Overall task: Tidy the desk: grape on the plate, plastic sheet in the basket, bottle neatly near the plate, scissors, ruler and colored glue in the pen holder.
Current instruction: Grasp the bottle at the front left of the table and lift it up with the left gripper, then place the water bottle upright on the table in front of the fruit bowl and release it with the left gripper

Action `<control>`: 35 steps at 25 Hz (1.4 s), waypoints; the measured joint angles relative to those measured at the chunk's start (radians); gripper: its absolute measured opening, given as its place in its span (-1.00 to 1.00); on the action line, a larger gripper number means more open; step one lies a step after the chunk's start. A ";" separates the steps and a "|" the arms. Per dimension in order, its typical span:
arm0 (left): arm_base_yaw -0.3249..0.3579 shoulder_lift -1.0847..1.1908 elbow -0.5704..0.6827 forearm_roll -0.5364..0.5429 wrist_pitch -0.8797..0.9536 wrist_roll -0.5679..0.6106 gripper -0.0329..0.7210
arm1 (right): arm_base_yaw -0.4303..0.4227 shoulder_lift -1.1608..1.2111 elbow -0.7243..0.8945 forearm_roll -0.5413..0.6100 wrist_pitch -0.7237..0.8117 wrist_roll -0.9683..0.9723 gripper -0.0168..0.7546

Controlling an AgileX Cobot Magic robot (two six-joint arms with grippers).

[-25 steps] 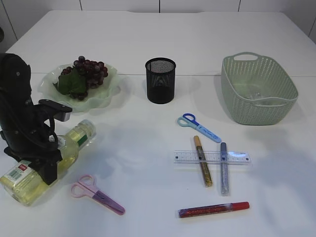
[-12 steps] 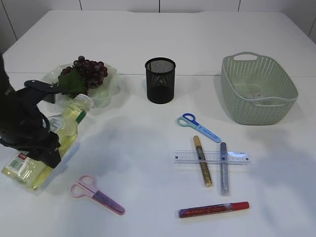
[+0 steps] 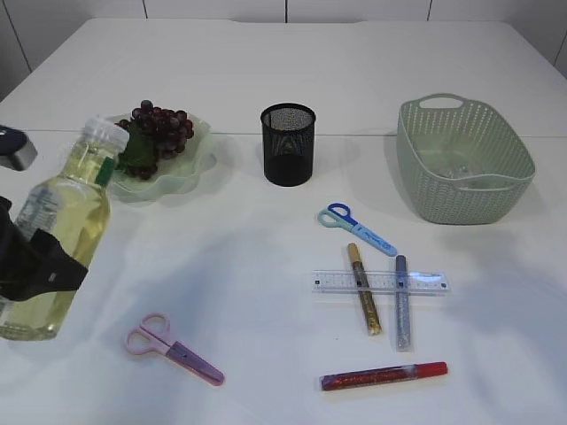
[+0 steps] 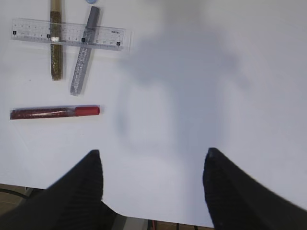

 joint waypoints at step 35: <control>-0.001 -0.079 0.078 0.188 -0.082 -0.149 0.30 | 0.000 0.000 0.000 0.000 -0.013 0.000 0.37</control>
